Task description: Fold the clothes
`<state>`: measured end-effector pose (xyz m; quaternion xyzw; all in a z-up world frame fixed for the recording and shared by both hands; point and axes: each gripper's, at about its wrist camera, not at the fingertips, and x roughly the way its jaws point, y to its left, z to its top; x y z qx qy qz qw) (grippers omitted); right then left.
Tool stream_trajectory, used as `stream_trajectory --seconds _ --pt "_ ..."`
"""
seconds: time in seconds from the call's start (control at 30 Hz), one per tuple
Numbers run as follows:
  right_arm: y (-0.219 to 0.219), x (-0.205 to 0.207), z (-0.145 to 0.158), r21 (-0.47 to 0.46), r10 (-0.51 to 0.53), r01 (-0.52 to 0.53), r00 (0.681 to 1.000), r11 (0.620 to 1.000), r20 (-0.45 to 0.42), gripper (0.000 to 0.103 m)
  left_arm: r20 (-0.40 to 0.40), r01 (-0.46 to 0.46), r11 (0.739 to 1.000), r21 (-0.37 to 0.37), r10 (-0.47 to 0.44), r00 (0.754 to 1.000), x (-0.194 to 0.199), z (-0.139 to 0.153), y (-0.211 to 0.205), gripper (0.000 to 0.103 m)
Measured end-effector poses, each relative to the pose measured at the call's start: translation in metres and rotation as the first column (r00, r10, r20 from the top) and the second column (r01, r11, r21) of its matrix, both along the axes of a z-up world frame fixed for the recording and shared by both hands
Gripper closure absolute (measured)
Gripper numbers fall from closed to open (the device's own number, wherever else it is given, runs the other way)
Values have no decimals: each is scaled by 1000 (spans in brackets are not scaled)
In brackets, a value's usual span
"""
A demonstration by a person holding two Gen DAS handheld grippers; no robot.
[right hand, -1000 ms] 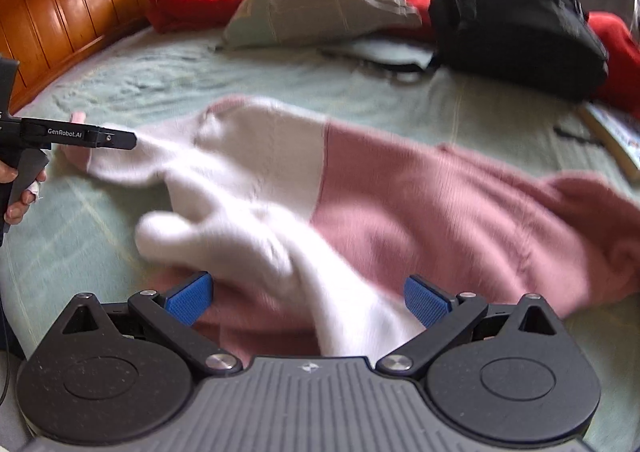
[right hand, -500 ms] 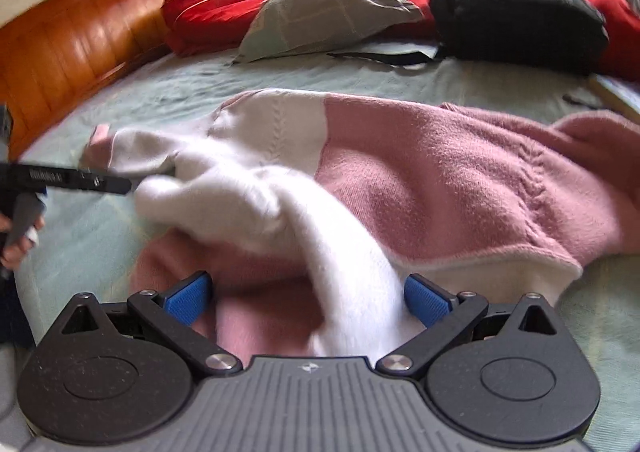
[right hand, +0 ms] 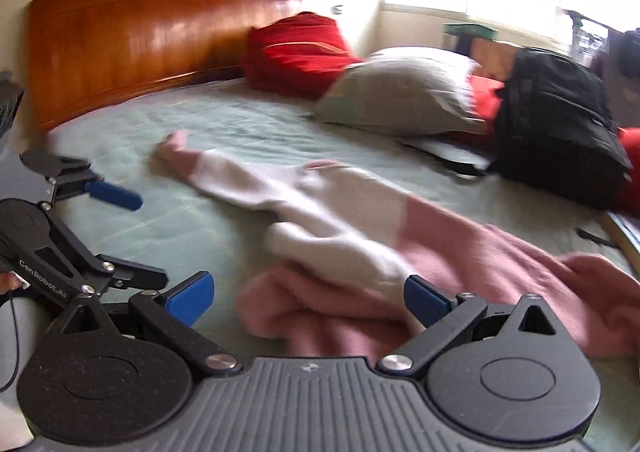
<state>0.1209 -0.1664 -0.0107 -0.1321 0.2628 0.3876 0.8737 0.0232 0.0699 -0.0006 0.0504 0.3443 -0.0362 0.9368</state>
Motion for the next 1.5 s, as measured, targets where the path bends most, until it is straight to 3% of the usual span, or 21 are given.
stream_trajectory --seconds 0.07,0.13,0.2,0.33,0.47,0.57,0.63,0.87,1.0,1.13,1.37,1.5 --pt "17 -3 -10 -45 21 -21 1000 999 -17 12 12 -37 999 -12 37 999 -13 3 8 3" --pt "35 -5 -20 -90 40 -43 999 995 -34 27 23 -63 997 -35 64 998 -23 5 17 3" --pt "48 -2 -33 -139 21 -29 998 990 -59 32 33 -73 996 -51 74 997 -30 5 24 3" --pt "70 6 -52 -216 -25 12 998 976 -56 33 51 -57 995 -76 61 997 -37 1 35 3" --pt "89 9 -64 -309 -34 32 999 951 0 37 54 -51 992 -115 58 997 -35 -5 46 3" --pt "101 11 -71 -374 -28 49 998 926 60 52 55 -55 990 -134 63 996 -35 -9 54 3" --pt "104 12 -68 -395 -41 67 996 916 73 68 55 -52 988 -145 61 997 -35 -12 60 3" --pt "109 14 -32 -316 -22 13 999 949 -24 76 66 -52 983 -176 65 996 -39 -15 77 3" --pt "122 11 -2 -204 57 -79 992 976 -111 76 81 -58 981 -185 74 994 -43 -14 85 3" --pt "144 7 20 -107 166 -186 971 977 -172 77 89 -70 976 -205 89 992 -48 -12 94 3" --pt "181 -1 27 -73 244 -263 948 962 -203 78 91 -87 971 -223 110 990 -54 -12 105 3" --pt "177 5 23 -83 209 -231 953 969 -219 67 81 -81 965 -249 104 991 -51 -15 108 3"
